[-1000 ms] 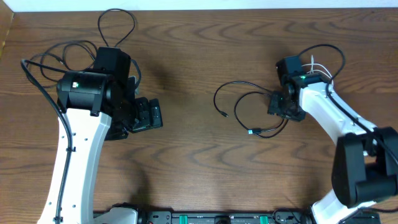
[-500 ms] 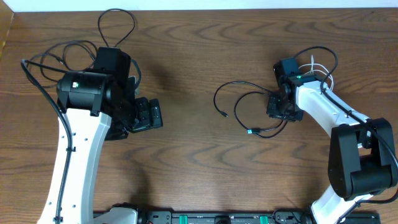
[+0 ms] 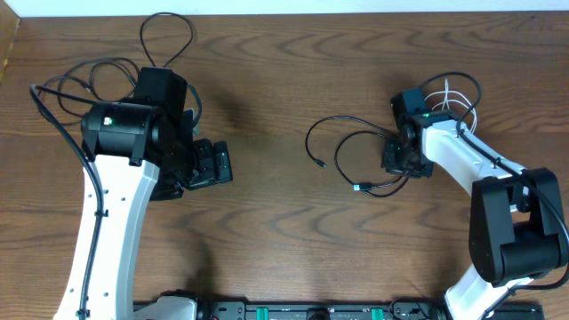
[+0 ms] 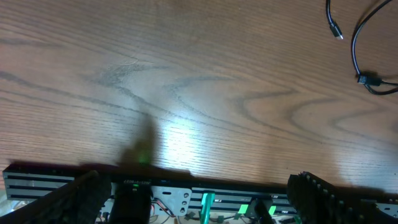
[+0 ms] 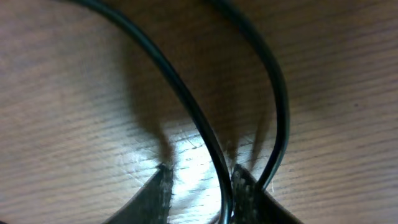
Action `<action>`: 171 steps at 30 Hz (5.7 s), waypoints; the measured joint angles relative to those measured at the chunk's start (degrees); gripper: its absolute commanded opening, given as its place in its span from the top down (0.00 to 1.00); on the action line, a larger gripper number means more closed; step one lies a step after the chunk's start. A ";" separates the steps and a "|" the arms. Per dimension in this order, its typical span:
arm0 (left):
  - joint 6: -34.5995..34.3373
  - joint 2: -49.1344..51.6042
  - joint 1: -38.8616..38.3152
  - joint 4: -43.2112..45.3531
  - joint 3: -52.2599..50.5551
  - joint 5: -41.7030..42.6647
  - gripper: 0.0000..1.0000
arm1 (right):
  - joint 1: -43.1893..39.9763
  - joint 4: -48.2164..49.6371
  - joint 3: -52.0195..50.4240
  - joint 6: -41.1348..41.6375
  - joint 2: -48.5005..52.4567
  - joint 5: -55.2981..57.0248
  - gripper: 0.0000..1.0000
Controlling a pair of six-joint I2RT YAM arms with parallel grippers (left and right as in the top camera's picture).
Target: Untangle cables
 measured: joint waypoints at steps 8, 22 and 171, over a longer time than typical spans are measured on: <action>-0.02 0.00 0.00 0.00 0.00 -0.02 0.04 | 0.00 1.11 -0.13 0.13 0.00 -4.24 0.99; 0.00 0.00 0.00 0.02 0.00 0.00 0.04 | 0.50 -6.08 23.15 -1.16 -16.20 -26.51 0.99; -0.81 0.28 -0.37 12.55 -0.07 6.25 0.04 | 1.57 -27.96 18.18 3.82 0.37 -2.23 0.01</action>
